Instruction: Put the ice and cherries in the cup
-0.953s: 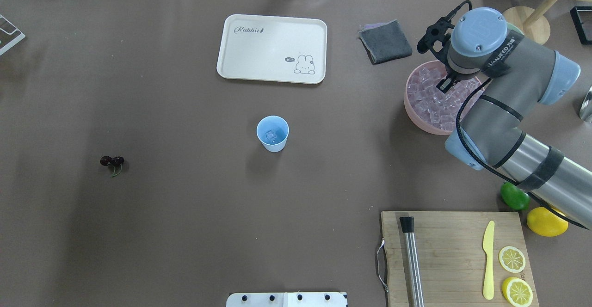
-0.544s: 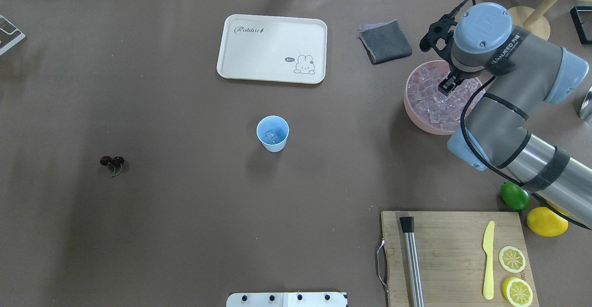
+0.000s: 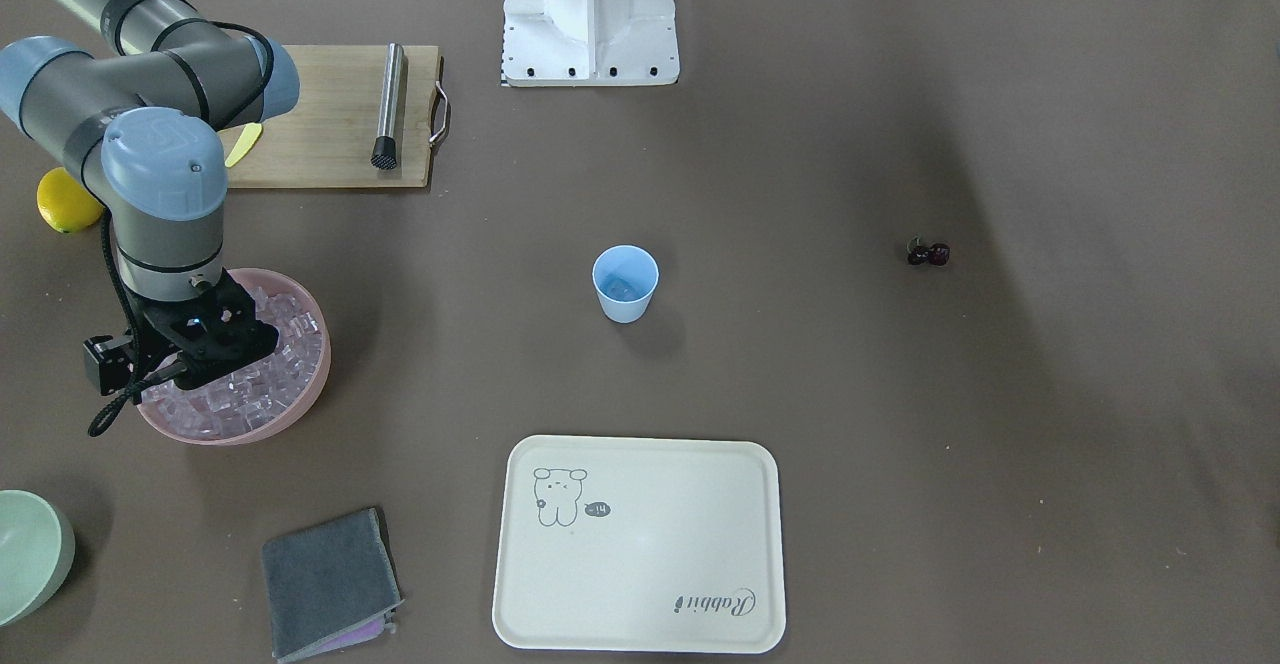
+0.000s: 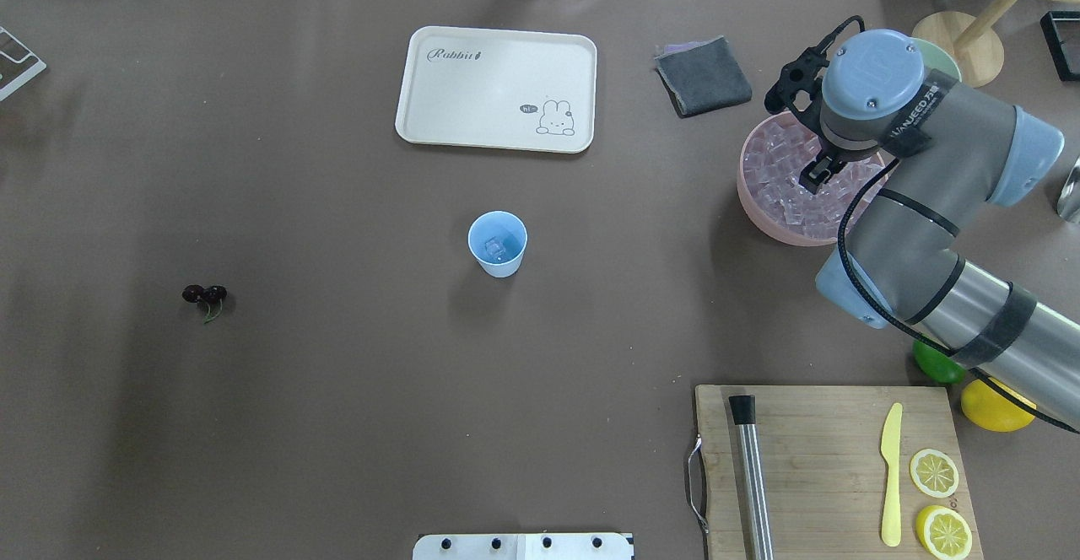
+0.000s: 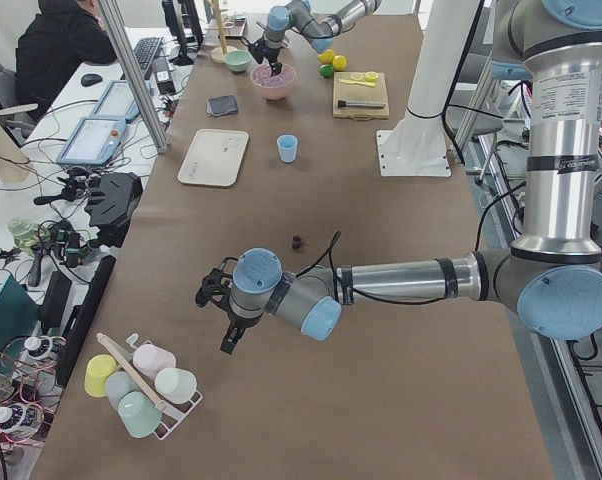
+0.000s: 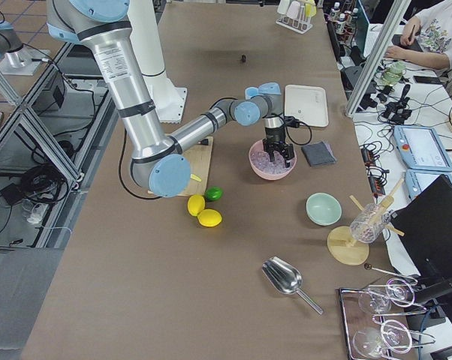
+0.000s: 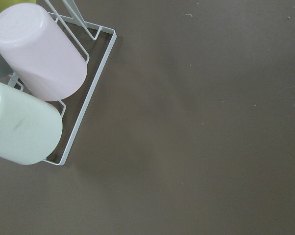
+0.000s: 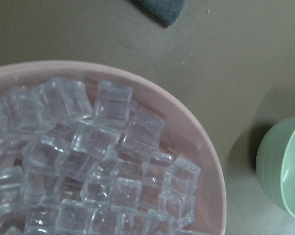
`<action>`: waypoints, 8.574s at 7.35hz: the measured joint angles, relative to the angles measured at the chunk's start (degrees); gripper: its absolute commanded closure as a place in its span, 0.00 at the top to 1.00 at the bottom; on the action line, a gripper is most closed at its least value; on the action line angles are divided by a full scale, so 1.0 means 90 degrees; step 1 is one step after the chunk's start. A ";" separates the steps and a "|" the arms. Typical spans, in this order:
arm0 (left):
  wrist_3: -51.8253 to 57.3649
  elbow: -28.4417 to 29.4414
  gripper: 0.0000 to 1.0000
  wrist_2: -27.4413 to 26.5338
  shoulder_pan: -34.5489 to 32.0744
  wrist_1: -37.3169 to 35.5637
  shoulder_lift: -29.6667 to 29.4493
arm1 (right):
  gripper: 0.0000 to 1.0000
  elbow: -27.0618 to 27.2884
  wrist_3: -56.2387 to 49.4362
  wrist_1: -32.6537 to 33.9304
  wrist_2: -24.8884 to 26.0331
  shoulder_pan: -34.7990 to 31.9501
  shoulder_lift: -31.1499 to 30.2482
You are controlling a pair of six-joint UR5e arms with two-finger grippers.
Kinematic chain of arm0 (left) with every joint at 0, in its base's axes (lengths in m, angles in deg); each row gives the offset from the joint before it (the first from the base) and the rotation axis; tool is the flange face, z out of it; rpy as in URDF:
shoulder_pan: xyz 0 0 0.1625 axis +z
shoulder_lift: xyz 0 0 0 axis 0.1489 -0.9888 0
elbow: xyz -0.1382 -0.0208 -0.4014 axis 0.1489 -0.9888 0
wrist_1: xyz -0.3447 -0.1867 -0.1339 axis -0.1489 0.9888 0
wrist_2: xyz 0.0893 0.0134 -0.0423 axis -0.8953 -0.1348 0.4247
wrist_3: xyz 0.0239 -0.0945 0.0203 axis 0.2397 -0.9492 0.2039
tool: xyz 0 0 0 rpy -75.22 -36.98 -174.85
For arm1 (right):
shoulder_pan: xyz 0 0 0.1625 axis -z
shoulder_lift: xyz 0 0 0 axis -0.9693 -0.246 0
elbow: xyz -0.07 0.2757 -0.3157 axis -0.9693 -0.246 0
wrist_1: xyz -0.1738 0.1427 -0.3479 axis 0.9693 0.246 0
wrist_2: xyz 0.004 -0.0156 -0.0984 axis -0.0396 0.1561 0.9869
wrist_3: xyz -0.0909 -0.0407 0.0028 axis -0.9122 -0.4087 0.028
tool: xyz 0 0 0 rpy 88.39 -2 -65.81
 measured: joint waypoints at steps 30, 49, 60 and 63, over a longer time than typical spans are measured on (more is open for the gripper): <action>0.0000 0.0315 0.98 -0.0009 0.0000 0.0385 0.0084 | 0.37 -0.0071 0.0271 0.0011 0.0715 0.0487 -0.0063; 0.0000 0.0437 0.98 -0.0009 0.0000 0.0553 0.0097 | 0.97 0.0135 0.0271 0.0001 0.0765 0.0310 -0.0344; 0.0000 0.0628 0.98 -0.0009 0.0000 0.0647 0.0089 | 0.00 0.0185 0.0471 0.0014 0.0858 0.0568 -0.0276; 0.0000 0.0769 0.98 -0.0011 0.0000 0.0884 0.0100 | 0.00 0.0438 0.0443 0.0107 0.0766 0.0438 -0.0265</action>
